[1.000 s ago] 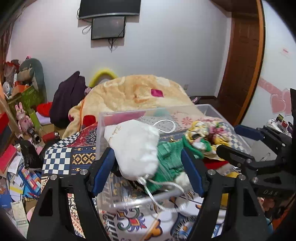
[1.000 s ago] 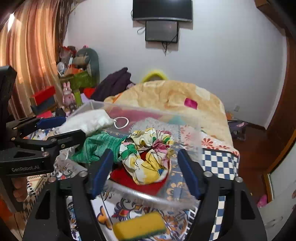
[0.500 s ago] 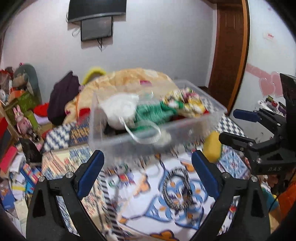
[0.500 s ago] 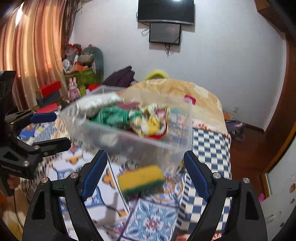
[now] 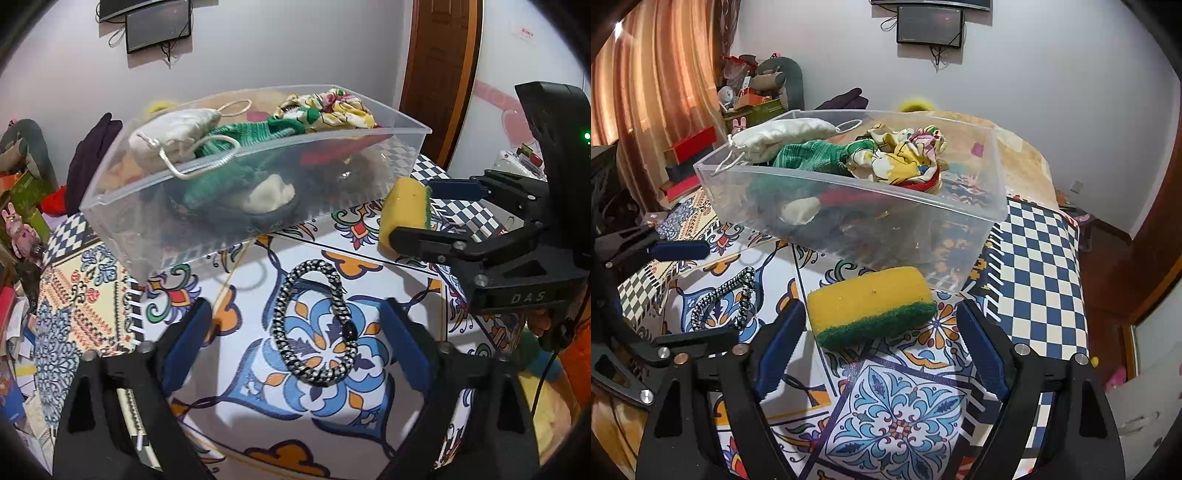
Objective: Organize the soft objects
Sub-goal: 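Grasp the beaded cord with the left gripper while the right grasps the yellow-green sponge, then lower both items into the clear box and release them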
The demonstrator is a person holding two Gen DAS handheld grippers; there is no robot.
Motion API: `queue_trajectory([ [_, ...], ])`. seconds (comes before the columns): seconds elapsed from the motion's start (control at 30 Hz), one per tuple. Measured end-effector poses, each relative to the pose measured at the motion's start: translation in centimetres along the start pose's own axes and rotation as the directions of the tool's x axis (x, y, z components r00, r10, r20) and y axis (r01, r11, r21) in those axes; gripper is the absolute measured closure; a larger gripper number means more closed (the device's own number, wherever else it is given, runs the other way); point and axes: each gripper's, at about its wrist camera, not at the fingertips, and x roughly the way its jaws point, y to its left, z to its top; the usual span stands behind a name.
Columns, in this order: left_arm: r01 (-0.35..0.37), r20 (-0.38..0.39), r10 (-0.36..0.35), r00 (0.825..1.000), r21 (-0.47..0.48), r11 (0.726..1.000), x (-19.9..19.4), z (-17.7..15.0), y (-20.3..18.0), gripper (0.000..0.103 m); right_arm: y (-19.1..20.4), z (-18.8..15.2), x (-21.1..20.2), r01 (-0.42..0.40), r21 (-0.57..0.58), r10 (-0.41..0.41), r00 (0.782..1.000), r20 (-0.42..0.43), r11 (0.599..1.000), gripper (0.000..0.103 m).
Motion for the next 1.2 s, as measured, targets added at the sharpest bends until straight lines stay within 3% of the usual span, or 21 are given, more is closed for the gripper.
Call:
queue_trajectory([
  [0.07,0.001,-0.015,-0.001,1.0,0.009,1.0,0.5,-0.1,-0.2,0.031,0.1,-0.1,0.2,0.001,-0.005,-0.001,1.0,-0.008,1.0,0.039],
  [0.17,-0.001,0.0,0.001,1.0,0.021,1.0,0.7,-0.4,-0.5,0.042,0.2,-0.2,0.0,0.012,-0.01,-0.012,1.0,0.005,1.0,0.042],
  [0.33,0.008,0.017,-0.009,1.0,0.032,0.999,0.5,-0.4,-0.6,0.074,0.2,-0.3,-1.0,0.022,-0.013,-0.021,0.999,0.034,1.0,0.044],
  [0.5,0.008,0.026,-0.009,1.0,0.014,1.0,-0.5,-0.7,0.0,0.091,0.6,-0.2,-2.5,0.015,-0.011,-0.014,0.997,0.075,1.0,0.044],
  [0.8,-0.002,0.147,0.004,0.989,-0.015,1.0,-5.6,0.8,1.3,0.091,1.5,1.9,-5.1,0.016,-0.034,-0.01,0.985,0.174,0.999,0.044],
  [1.07,-0.034,0.287,0.049,0.957,-0.057,0.998,-9.5,4.7,2.3,0.091,1.8,4.5,-6.2,0.02,-0.027,-0.013,0.967,0.255,0.999,0.044],
  [1.2,-0.063,0.311,0.081,0.947,-0.07,0.996,-9.2,6.7,3.1,0.091,1.7,5.9,-5.4,0.018,-0.015,-0.014,0.965,0.261,1.0,0.044],
])
